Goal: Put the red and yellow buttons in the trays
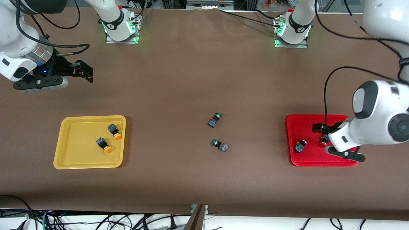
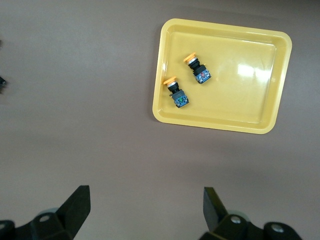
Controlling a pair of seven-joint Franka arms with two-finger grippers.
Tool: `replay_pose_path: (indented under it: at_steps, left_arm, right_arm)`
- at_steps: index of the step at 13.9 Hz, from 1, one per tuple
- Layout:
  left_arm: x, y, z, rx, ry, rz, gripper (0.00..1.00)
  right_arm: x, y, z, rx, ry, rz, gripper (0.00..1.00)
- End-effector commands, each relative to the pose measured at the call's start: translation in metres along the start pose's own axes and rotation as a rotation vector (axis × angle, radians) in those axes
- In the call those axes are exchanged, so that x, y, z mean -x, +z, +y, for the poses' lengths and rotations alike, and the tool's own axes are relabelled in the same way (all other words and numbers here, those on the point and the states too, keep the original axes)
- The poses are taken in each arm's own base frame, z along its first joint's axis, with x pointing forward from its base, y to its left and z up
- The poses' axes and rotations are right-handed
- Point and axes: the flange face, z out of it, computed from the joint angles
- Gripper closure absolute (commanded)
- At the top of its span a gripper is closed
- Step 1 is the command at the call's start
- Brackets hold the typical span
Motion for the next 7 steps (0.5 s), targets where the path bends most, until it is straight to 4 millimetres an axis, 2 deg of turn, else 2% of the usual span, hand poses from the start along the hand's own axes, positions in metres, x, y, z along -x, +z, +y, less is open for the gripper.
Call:
replay_pose_path:
  at_steps: [1,3,5,7]
  left_arm:
    - [0.031,-0.070,0.001,-0.045,-0.036,0.072,0.00]
    - [0.042,-0.112,0.003,-0.063,-0.039,0.119,0.00]
    - [0.057,-0.138,-0.006,-0.059,-0.082,0.096,0.00]
    - [0.089,-0.169,-0.015,-0.064,-0.199,0.136,0.00]
  right_arm:
    - [0.001,-0.010,0.001,0.018,0.011,0.018,0.00]
    - [-0.002,-0.014,0.002,0.018,0.003,0.026,0.00]
    - [-0.005,-0.009,0.004,0.026,-0.004,0.018,0.00]
    - [-0.008,-0.009,0.003,0.026,-0.016,0.018,0.00]
